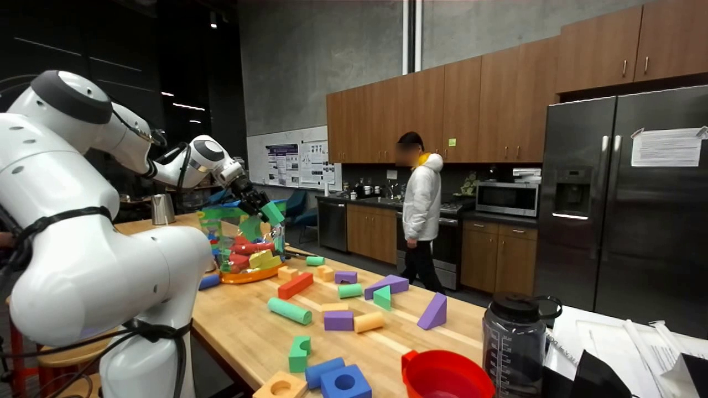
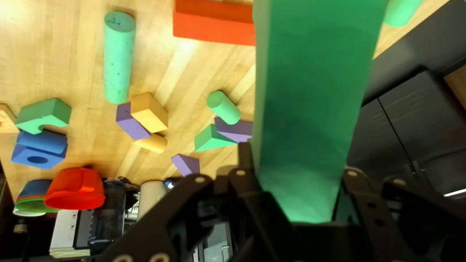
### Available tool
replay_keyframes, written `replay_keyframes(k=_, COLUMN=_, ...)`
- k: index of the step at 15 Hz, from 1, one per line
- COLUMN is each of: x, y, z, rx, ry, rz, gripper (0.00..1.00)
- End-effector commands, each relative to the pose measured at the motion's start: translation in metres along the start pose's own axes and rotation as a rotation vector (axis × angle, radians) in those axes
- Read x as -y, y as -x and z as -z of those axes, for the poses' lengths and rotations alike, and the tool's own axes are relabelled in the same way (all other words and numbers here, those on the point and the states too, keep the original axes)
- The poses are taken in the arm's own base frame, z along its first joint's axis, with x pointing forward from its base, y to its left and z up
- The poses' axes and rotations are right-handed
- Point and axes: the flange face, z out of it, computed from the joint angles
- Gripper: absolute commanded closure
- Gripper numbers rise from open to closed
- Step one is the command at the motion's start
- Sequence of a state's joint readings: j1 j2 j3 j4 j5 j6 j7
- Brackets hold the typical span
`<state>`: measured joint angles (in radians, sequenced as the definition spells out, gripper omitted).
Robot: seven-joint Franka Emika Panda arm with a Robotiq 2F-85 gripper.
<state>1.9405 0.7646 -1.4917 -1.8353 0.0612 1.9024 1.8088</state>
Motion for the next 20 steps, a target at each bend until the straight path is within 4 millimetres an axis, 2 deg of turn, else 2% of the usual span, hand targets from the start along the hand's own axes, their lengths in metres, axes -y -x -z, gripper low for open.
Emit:
replay_keyframes(k=1, x=-0.002, y=-0.001, z=0.003, rx=-0.039, ry=0.056, rz=0.027, gripper=0.84)
replay_keyframes(k=5, x=-0.001, y=-0.001, z=0.001, rx=-0.085, ry=0.094, rz=0.014, gripper=0.84)
replay_keyframes(k=7, x=0.01, y=-0.006, z=-0.007, rx=-0.068, ry=0.091, rz=-0.082, gripper=0.84)
replay_keyframes(k=12, x=0.043, y=-0.057, z=-0.039, rx=0.022, ry=0.054, rz=-0.344, gripper=0.84)
replay_keyframes(k=17, x=0.053, y=-0.103, z=-0.036, rx=0.104, ry=0.027, rz=-0.585, gripper=0.84)
replay_keyframes(k=20, x=0.056, y=-0.118, z=-0.03, rx=0.167, ry=0.006, rz=-0.718, gripper=0.84)
